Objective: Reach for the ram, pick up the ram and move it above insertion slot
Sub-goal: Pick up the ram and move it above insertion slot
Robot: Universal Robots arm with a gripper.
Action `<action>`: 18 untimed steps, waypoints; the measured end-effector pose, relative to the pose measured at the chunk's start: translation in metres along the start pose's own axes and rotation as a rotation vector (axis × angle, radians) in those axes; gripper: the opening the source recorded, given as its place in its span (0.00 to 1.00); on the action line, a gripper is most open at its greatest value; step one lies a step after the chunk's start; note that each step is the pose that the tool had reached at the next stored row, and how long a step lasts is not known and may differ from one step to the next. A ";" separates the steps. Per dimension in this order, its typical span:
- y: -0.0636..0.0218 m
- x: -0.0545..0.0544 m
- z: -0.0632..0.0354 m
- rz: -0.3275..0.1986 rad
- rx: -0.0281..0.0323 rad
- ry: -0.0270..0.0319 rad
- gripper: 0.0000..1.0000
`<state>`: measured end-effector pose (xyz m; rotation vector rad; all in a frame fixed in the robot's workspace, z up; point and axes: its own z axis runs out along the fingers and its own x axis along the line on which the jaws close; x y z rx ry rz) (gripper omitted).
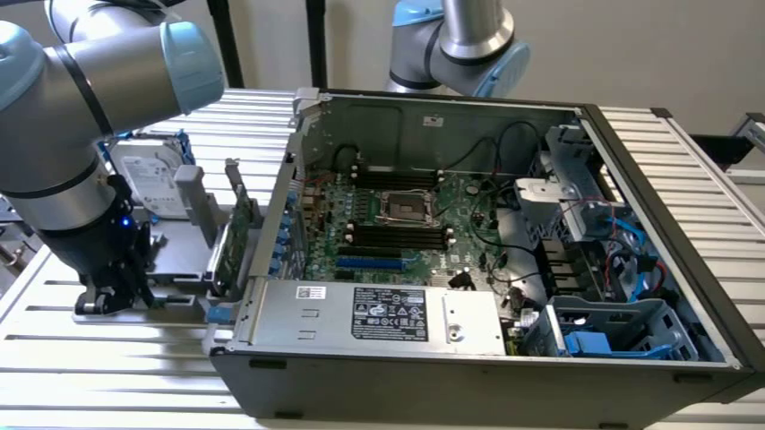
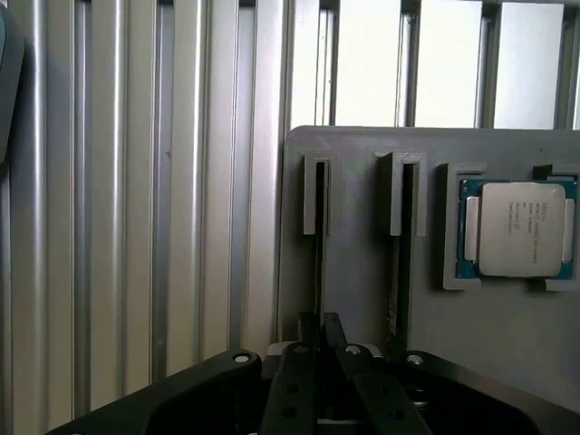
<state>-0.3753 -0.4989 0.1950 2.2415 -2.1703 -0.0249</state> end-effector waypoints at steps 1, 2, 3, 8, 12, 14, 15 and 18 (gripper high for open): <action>0.0000 0.000 0.0000 -0.004 0.0001 0.0000 0.14; 0.0001 0.000 0.0000 -0.007 0.0000 0.0002 0.14; 0.0000 0.000 0.0000 -0.009 0.0000 0.0003 0.14; 0.0000 0.000 0.0000 -0.010 0.0000 0.0002 0.14; 0.0001 0.000 -0.0009 -0.010 -0.0001 0.0002 0.14; 0.0001 0.000 -0.0022 -0.010 0.0000 0.0001 0.14; 0.0001 0.000 -0.0032 -0.010 -0.0002 0.0002 0.14; 0.0002 0.000 -0.0068 -0.010 0.0000 0.0001 0.14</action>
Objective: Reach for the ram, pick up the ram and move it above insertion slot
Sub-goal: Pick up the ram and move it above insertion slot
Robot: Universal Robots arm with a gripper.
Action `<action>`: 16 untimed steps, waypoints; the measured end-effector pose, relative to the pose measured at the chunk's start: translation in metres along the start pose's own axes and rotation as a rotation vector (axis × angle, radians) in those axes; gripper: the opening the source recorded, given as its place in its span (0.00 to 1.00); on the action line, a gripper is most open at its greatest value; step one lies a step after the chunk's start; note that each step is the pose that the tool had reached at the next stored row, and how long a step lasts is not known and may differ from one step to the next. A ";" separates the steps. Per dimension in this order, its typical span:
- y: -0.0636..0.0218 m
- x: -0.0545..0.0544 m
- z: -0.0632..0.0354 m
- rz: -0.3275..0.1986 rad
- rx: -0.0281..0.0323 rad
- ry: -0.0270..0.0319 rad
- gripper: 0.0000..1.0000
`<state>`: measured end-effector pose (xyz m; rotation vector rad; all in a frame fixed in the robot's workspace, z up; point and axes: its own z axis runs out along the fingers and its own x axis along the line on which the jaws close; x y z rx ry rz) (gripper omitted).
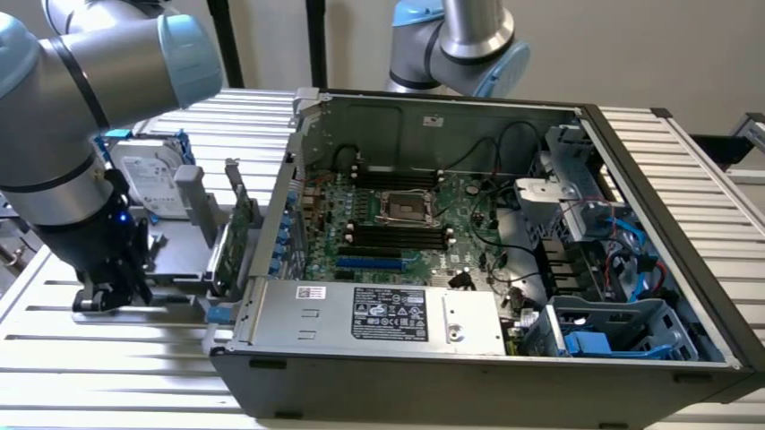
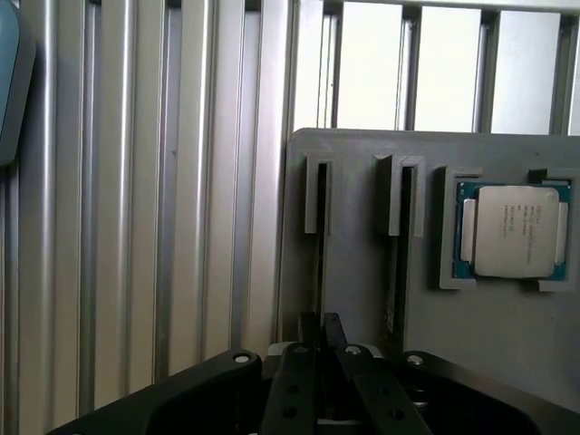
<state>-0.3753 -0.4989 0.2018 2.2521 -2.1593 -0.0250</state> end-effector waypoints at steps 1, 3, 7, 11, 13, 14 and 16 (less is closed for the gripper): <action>0.0000 0.000 -0.0016 0.000 -0.0001 0.0001 0.14; 0.0001 0.000 -0.0052 0.000 0.0000 0.0000 0.14; 0.0004 0.000 -0.0161 0.000 -0.0002 0.0002 0.14; 0.0009 0.000 -0.0334 0.000 -0.0001 0.0001 0.14; 0.0011 0.000 -0.0423 0.000 -0.0001 0.0001 0.14; 0.0012 0.000 -0.0468 0.000 0.0000 0.0000 0.14; 0.0006 0.000 -0.0561 -0.001 -0.0001 -0.0001 0.14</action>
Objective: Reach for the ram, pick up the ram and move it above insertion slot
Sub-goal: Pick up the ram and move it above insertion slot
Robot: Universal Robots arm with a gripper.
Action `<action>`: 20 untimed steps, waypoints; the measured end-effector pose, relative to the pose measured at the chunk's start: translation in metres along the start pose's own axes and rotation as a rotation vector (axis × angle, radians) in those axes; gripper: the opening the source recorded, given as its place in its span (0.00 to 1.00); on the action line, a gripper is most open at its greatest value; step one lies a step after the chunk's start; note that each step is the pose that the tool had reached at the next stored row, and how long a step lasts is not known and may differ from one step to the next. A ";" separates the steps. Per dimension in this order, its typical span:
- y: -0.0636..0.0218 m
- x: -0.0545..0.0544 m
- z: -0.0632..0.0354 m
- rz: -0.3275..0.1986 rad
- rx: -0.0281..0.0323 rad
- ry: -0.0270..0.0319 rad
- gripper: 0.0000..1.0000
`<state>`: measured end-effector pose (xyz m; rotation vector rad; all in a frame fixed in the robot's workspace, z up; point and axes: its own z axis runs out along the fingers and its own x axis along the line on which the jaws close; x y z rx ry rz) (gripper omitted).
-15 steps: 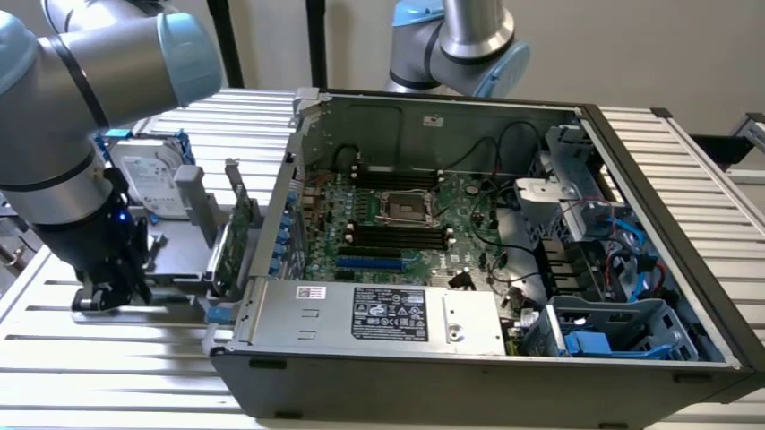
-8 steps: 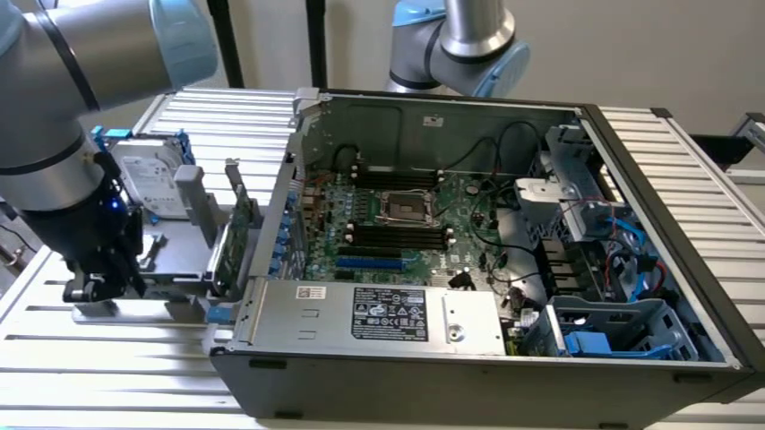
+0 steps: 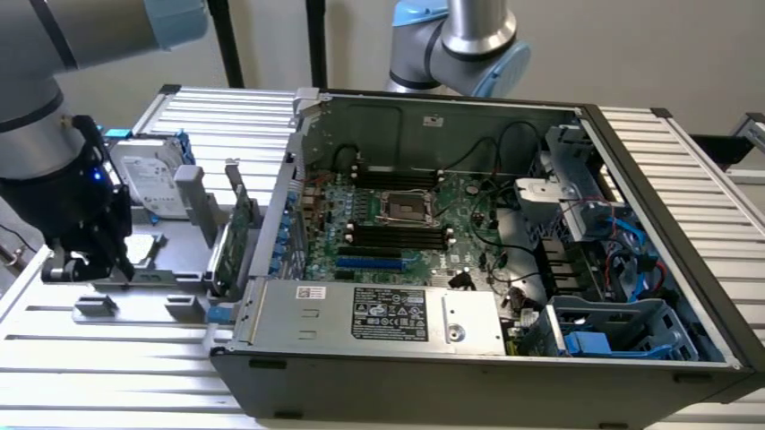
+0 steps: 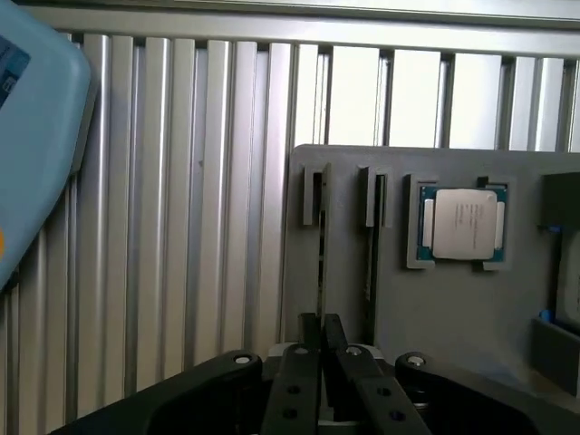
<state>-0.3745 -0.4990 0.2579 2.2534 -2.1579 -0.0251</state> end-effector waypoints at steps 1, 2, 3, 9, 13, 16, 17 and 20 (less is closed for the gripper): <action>-0.0006 0.000 -0.0045 0.000 0.0001 -0.0001 0.14; -0.0017 0.000 -0.0091 -0.001 0.0002 -0.0002 0.14; -0.0030 0.000 -0.0137 -0.001 -0.0001 0.0000 0.14; -0.0110 -0.001 -0.0410 -0.004 0.0001 -0.0001 0.14; -0.0163 -0.002 -0.0596 -0.006 0.0000 0.0000 0.14; -0.0216 -0.002 -0.0717 -0.008 0.0000 -0.0013 0.14; -0.0237 -0.002 -0.0752 -0.008 0.0000 -0.0021 0.14; -0.0312 -0.002 -0.0846 -0.009 -0.0010 -0.0055 0.14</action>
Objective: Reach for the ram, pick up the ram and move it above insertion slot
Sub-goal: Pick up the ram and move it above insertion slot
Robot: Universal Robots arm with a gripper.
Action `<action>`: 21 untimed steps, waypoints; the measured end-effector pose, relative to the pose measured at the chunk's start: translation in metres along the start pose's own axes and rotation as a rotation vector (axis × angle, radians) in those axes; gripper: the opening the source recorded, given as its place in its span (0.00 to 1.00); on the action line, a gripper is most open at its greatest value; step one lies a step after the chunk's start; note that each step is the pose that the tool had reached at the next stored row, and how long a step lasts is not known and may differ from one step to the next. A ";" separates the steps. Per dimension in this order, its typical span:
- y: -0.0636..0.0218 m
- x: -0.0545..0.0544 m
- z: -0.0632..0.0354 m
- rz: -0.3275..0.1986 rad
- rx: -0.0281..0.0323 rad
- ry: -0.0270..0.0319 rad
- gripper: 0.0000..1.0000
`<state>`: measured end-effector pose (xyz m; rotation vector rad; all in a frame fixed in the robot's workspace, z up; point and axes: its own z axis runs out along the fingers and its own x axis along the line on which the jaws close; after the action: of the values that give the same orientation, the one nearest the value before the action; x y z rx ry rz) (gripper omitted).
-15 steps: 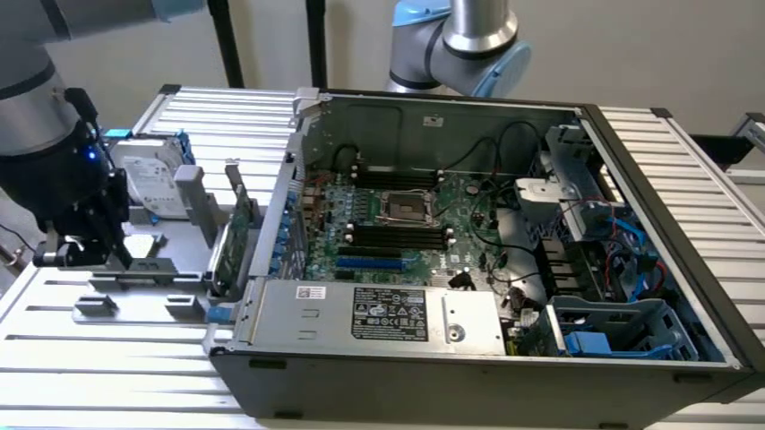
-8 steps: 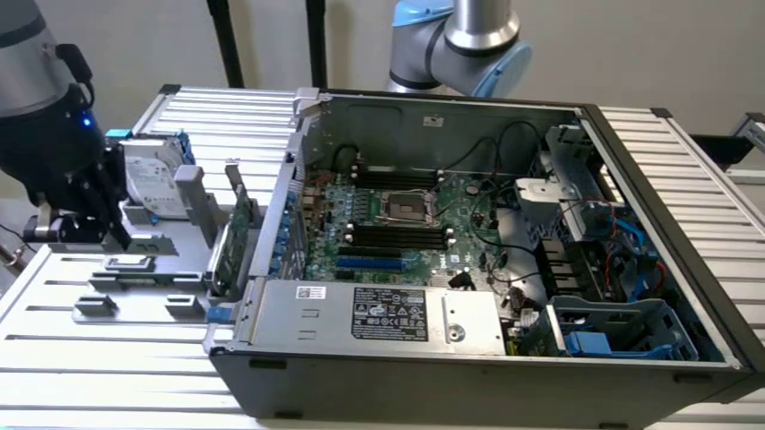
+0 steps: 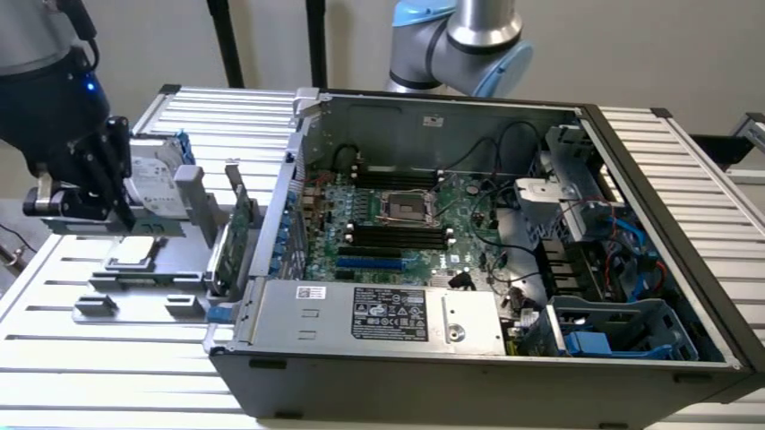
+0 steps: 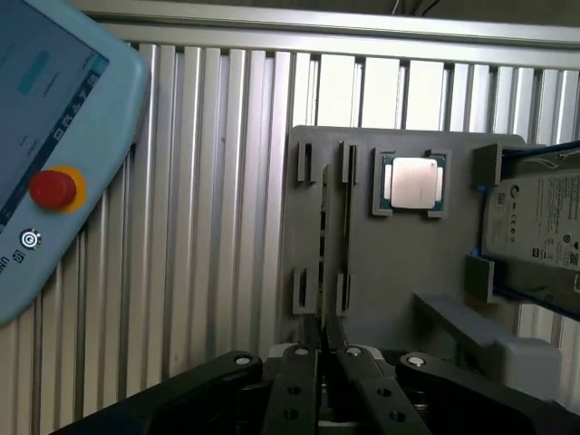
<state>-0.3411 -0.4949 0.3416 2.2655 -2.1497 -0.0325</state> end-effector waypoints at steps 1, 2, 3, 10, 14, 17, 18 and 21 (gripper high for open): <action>-0.0028 0.000 -0.0030 0.000 -0.0006 -0.0012 0.14; -0.0054 0.000 -0.0055 -0.001 -0.0009 -0.0025 0.14; -0.0081 0.000 -0.0085 -0.001 -0.0018 -0.0035 0.14; -0.0279 0.001 -0.0268 -0.003 -0.0055 -0.0127 0.14; -0.0399 0.002 -0.0317 -0.005 -0.0064 -0.0209 0.14; -0.0491 0.002 -0.0343 -0.005 -0.0066 -0.0282 0.14; -0.0523 0.002 -0.0352 -0.006 -0.0067 -0.0306 0.14; -0.0620 0.003 -0.0378 -0.006 -0.0065 -0.0386 0.14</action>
<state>-0.2780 -0.4942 0.3777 2.2870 -2.1575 -0.0839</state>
